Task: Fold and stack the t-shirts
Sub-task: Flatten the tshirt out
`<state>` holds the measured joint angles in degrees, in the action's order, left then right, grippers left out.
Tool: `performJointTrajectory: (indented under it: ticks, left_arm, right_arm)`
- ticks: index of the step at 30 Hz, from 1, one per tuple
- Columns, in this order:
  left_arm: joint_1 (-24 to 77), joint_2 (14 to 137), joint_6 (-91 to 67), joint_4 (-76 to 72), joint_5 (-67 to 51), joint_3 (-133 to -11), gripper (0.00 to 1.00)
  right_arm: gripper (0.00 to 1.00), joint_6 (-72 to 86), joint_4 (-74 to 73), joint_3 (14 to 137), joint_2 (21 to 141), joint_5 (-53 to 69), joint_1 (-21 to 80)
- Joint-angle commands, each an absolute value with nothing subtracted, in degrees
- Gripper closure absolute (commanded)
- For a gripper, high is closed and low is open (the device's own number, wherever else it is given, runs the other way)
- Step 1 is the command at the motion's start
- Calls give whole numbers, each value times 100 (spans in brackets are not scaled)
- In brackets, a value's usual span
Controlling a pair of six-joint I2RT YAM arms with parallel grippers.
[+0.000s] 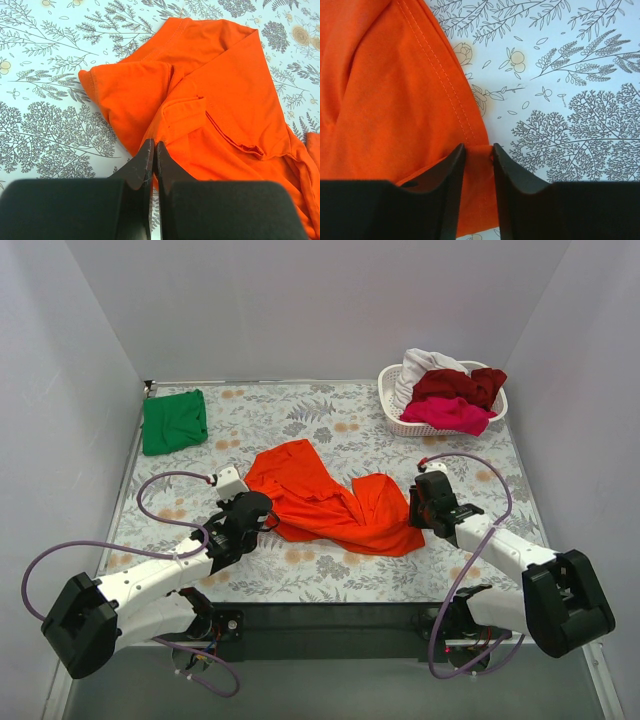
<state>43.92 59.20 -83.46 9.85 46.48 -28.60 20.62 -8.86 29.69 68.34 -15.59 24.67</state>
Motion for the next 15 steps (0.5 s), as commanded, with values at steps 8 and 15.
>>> performJointTrajectory:
  ticks: [8,15]
  left_arm:
    - [4342,5801,-8262,914,4781,-2883,100]
    - [4333,5581,-8007,1072,4878,-3278,100]
  right_arm:
    - [99,1969,-852,2988,6558,-1292,2426]
    - [99,1714,-1362,3558,5451,-1494,2426]
